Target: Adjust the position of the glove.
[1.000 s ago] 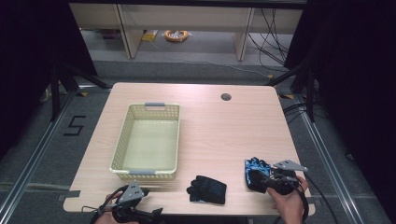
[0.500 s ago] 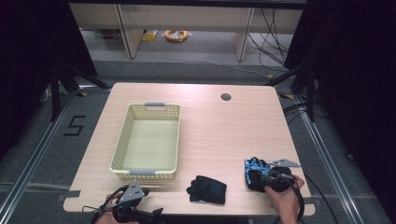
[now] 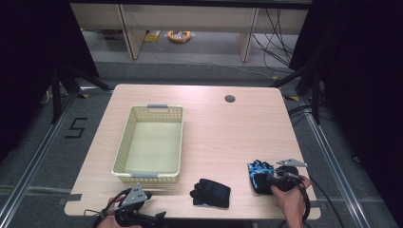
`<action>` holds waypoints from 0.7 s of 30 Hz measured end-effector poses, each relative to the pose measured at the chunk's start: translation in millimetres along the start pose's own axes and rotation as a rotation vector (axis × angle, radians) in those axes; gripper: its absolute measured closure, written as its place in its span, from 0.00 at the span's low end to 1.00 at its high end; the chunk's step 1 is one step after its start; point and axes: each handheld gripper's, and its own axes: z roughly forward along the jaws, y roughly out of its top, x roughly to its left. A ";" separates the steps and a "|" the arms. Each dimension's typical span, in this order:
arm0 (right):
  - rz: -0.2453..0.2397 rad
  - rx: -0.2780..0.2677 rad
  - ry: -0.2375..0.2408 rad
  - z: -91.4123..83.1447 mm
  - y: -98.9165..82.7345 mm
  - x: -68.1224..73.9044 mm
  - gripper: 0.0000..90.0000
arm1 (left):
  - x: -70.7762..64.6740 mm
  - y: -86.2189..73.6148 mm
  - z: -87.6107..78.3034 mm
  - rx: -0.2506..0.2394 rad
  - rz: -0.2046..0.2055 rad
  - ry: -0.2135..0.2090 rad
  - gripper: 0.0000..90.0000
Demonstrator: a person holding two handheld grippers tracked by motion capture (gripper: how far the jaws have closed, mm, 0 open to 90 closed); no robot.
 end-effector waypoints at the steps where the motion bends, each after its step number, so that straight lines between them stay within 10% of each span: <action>1: 0.004 0.001 0.026 -0.4 0.3 1.2 0.66 | 0.1 -0.1 0.2 -0.004 -0.003 -0.003 0.19; 8: 0.003 -0.039 0.077 -0.2 -1.2 -1.3 0.77 | 0.9 -0.5 0.6 0.023 -0.003 0.003 0.19; 21: -0.139 -0.088 0.178 -1.9 8.2 -10.9 0.98 | -0.9 1.5 1.2 0.007 -0.026 -0.015 0.20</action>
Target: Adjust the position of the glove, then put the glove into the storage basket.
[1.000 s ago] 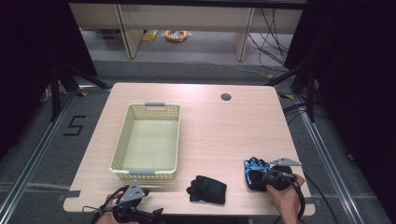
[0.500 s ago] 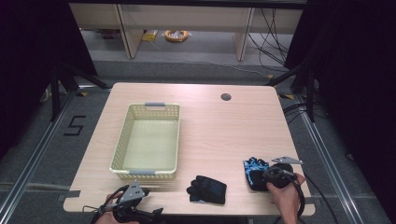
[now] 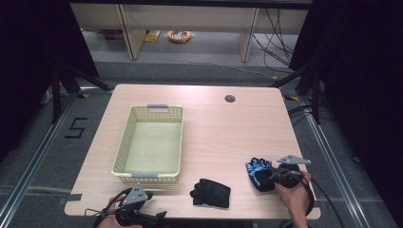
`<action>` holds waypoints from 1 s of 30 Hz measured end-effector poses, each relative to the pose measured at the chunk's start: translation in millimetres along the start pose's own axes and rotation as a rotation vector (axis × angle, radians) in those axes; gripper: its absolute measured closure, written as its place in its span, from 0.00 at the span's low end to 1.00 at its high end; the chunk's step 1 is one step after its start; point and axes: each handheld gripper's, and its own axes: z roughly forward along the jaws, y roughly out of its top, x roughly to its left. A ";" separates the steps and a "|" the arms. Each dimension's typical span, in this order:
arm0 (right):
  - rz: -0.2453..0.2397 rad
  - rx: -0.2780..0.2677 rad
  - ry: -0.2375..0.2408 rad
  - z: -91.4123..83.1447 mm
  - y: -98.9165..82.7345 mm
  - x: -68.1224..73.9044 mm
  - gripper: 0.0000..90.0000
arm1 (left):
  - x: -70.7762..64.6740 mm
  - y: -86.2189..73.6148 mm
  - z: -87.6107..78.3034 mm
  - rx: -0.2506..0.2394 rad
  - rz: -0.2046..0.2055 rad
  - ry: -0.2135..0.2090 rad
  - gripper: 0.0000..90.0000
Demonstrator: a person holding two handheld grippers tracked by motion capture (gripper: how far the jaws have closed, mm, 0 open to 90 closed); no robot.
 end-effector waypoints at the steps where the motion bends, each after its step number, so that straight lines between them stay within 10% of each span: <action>1: -0.009 -0.009 0.005 -0.7 0.5 1.6 0.98 | 0.9 0.5 0.3 0.009 0.013 0.008 0.20; 16: -0.026 -0.118 0.063 -14.2 4.9 15.6 0.98 | 2.1 1.0 2.5 0.001 -0.006 0.011 0.20; 30: -0.137 -0.190 0.135 -37.0 23.7 29.9 0.98 | 2.3 0.7 1.4 0.002 0.014 0.004 0.20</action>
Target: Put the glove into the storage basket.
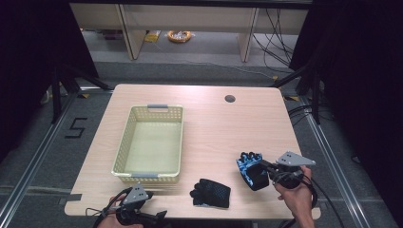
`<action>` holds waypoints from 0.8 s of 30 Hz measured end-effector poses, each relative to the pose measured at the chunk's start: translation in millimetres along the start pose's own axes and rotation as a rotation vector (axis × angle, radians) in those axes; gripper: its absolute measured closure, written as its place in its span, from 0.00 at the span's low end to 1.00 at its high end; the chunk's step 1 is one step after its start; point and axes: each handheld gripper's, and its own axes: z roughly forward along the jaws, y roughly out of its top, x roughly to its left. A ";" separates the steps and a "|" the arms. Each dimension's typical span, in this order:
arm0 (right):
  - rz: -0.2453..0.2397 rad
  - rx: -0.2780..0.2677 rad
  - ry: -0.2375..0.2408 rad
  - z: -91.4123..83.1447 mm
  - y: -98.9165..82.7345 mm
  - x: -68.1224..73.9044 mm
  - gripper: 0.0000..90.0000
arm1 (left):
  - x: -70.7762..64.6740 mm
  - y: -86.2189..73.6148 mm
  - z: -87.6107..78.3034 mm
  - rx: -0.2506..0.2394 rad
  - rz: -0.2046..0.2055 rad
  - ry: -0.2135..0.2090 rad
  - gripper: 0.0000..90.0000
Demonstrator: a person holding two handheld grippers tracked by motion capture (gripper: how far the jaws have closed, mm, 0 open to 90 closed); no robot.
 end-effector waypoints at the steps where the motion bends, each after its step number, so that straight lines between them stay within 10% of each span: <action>1: 0.000 0.000 0.000 0.0 0.0 0.0 0.98 | 0.0 -0.1 -0.1 0.000 0.001 0.001 0.20; 9: -0.157 -0.059 0.140 -1.4 21.4 27.7 0.98 | 1.2 -3.0 -3.4 0.003 0.004 0.009 0.20; 24: -0.265 -0.008 0.361 32.5 27.7 70.2 0.98 | -7.6 4.7 4.7 -0.033 -0.006 -0.034 0.20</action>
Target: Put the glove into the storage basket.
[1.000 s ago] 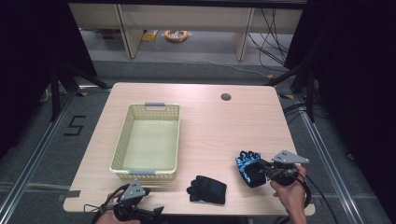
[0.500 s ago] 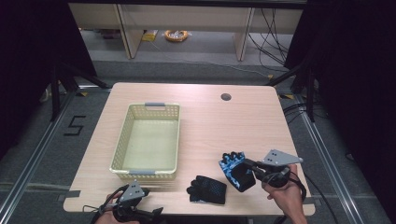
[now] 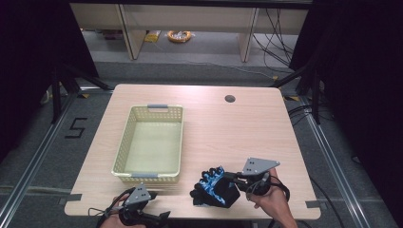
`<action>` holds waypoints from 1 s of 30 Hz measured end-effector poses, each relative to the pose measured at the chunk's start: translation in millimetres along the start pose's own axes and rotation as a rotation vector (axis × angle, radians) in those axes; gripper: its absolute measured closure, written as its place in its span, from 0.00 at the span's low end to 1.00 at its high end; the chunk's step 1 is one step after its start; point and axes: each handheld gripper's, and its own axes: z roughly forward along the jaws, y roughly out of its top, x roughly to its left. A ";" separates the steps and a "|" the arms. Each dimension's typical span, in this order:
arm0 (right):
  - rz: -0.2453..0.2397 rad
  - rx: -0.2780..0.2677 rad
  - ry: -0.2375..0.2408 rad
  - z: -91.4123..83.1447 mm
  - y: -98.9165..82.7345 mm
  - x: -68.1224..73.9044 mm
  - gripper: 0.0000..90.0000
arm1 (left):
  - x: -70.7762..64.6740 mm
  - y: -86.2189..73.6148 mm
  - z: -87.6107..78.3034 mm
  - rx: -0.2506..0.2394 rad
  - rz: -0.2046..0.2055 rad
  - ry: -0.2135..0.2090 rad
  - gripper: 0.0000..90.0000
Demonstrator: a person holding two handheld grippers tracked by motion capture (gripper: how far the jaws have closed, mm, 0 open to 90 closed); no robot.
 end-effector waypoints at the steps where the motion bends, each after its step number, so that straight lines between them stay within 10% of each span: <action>1: 0.000 0.000 0.000 0.0 0.0 0.0 0.98 | -2.1 1.8 1.6 0.000 -0.005 -0.013 0.20; 10: -0.049 0.033 0.087 20.1 0.9 2.7 0.98 | -14.4 27.2 18.8 -0.022 0.097 -0.061 0.23; 30: -0.071 0.041 0.145 27.8 -1.7 0.2 0.98 | -29.7 57.9 58.9 -0.031 0.172 -0.142 0.46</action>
